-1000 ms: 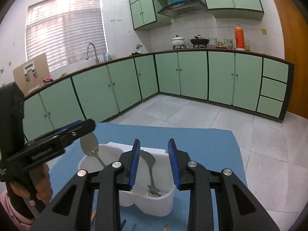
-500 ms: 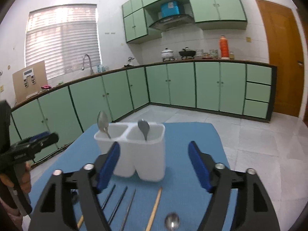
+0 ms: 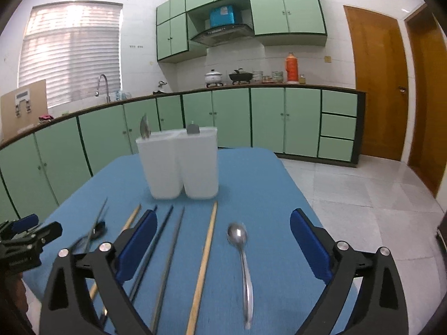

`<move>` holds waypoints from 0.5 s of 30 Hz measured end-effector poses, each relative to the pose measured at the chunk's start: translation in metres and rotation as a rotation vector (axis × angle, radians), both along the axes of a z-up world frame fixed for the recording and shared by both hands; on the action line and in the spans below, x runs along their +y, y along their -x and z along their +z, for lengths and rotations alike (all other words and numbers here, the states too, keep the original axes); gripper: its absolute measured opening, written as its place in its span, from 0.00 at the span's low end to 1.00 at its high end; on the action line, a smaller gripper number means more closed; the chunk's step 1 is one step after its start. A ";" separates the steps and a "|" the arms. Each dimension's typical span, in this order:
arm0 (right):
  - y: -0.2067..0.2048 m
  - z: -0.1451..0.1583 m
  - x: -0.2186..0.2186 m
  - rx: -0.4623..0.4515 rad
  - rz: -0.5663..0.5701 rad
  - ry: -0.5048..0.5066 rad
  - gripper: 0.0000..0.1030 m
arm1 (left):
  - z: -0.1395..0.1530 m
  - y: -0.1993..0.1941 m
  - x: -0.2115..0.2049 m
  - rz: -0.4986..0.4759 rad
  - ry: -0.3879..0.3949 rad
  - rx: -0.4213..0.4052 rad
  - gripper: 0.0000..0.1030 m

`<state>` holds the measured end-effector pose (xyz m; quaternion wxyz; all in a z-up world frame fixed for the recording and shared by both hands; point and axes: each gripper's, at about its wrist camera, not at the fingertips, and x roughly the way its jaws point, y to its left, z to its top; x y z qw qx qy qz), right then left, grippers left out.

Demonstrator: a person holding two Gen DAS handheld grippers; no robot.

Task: Organize utensils
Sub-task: 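Withdraw both tools back over the remaining utensils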

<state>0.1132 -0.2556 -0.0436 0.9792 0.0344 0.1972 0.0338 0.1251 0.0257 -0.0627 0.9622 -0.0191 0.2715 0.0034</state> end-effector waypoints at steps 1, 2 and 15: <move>0.007 -0.006 0.001 0.002 0.000 0.009 0.91 | -0.003 0.006 -0.003 0.008 -0.014 -0.004 0.88; 0.013 -0.011 0.003 0.006 0.000 0.015 0.91 | -0.007 0.012 -0.005 0.012 -0.023 -0.005 0.88; 0.059 -0.040 -0.003 -0.005 -0.041 0.020 0.89 | -0.041 0.049 -0.018 0.012 -0.008 -0.030 0.66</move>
